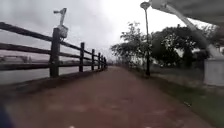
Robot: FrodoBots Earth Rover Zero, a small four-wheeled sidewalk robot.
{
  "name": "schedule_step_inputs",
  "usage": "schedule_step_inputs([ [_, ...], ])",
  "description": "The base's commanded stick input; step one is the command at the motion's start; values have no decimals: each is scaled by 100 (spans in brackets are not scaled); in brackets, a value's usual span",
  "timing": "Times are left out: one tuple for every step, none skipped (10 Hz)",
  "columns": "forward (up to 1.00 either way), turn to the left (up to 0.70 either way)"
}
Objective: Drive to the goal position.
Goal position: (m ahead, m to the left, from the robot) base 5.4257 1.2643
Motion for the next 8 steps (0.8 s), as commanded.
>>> schedule_step_inputs([
  [85, 19],
  [85, 10],
  [85, 0],
  [85, 2],
  [85, 4],
  [85, 2],
  [85, 1],
  [85, -28],
])
